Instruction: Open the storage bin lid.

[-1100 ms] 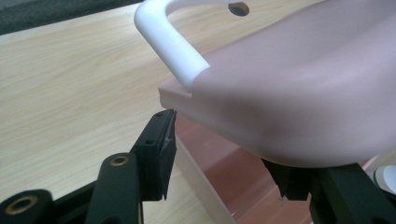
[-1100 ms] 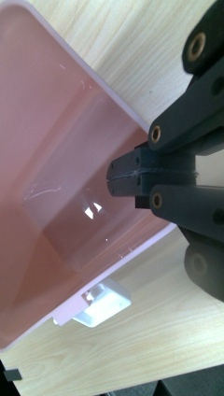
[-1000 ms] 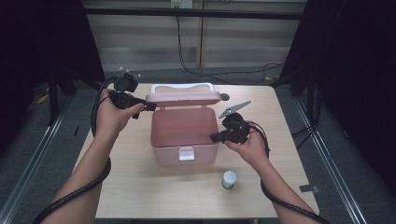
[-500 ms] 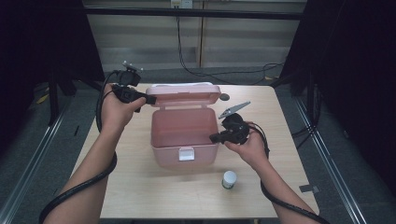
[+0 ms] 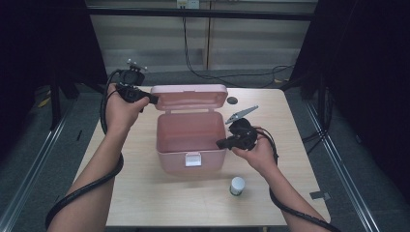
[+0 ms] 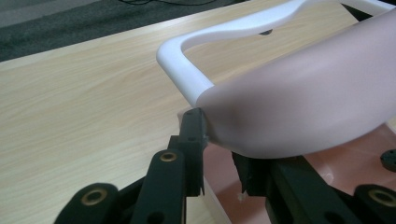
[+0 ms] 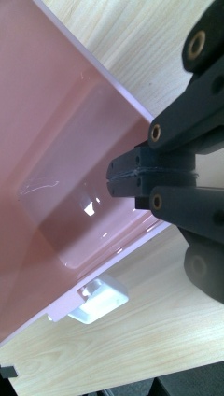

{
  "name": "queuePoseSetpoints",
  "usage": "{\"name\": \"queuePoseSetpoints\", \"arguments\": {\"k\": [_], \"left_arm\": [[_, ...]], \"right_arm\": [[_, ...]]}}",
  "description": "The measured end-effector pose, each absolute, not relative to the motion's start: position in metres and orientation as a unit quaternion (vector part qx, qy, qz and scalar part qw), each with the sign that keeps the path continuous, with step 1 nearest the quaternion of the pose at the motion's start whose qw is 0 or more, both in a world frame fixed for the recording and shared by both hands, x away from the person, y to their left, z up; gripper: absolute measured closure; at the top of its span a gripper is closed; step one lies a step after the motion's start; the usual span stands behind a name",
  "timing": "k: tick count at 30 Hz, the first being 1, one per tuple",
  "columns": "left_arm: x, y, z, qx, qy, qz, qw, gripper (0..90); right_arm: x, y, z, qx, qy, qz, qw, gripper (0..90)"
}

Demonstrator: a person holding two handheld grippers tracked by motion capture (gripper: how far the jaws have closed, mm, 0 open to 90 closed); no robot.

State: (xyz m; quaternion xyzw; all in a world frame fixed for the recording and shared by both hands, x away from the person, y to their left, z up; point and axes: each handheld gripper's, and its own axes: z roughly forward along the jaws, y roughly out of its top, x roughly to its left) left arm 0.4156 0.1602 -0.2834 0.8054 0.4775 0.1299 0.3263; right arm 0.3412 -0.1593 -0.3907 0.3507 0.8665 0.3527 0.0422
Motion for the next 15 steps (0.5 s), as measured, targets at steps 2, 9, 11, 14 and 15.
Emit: {"name": "queuePoseSetpoints", "arguments": {"k": [2,9,11,14,15], "left_arm": [[0.417,0.159,-0.282,0.803,0.483,0.132,0.324,75.4],[0.425,0.156,-0.281,0.799,0.491,0.129,0.323,77.2],[0.426,0.155,-0.281,0.799,0.492,0.131,0.321,78.0],[0.429,0.154,-0.28,0.799,0.494,0.131,0.317,78.8],[0.43,0.153,-0.279,0.799,0.495,0.13,0.314,79.1]], "right_arm": [[0.341,-0.16,-0.391,0.35,0.865,0.356,0.04,89.8],[0.34,-0.159,-0.393,0.343,0.868,0.357,0.039,90.0],[0.34,-0.159,-0.393,0.341,0.868,0.358,0.038,90.0],[0.34,-0.159,-0.394,0.339,0.868,0.362,0.038,90.0],[0.34,-0.159,-0.395,0.338,0.867,0.364,0.037,90.0]]}}
